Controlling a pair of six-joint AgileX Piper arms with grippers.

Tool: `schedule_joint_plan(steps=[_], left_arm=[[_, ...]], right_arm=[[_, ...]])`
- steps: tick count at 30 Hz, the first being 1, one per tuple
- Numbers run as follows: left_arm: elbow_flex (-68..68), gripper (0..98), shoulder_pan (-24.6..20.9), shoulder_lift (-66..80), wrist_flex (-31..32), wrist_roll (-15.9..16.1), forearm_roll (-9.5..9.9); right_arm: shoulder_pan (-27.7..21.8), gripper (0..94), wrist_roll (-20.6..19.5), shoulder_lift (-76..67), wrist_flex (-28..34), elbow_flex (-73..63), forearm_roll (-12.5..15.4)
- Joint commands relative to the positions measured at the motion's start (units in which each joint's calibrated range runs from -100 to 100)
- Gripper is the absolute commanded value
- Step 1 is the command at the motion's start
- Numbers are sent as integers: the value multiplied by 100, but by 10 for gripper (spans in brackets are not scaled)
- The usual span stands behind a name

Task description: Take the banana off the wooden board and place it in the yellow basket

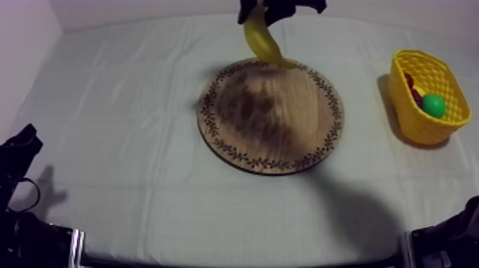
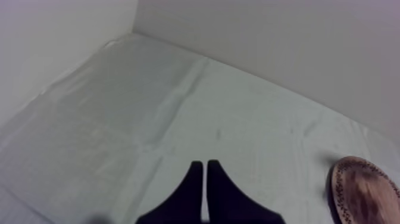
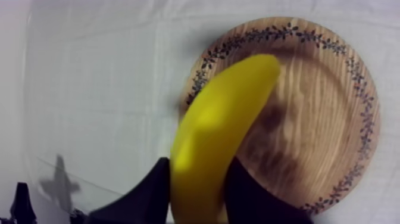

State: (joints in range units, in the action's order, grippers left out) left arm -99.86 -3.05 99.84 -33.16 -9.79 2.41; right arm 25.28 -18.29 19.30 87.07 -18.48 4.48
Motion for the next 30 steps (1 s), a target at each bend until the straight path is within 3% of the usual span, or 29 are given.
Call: schedule_joint_plan(steps=[1,14,30], left_arm=[[-3,1,-2,-2,1,0,1],[-3,1,-2,-2,1,0,1],[-3,1,-2,-2,1,0,1]], right_arm=[[-1,205,80,-41,-4,52,-34],[-446,201,655,-518,129,709,-217],[-2003,185,1590,-1392,-37,1972,-509]])
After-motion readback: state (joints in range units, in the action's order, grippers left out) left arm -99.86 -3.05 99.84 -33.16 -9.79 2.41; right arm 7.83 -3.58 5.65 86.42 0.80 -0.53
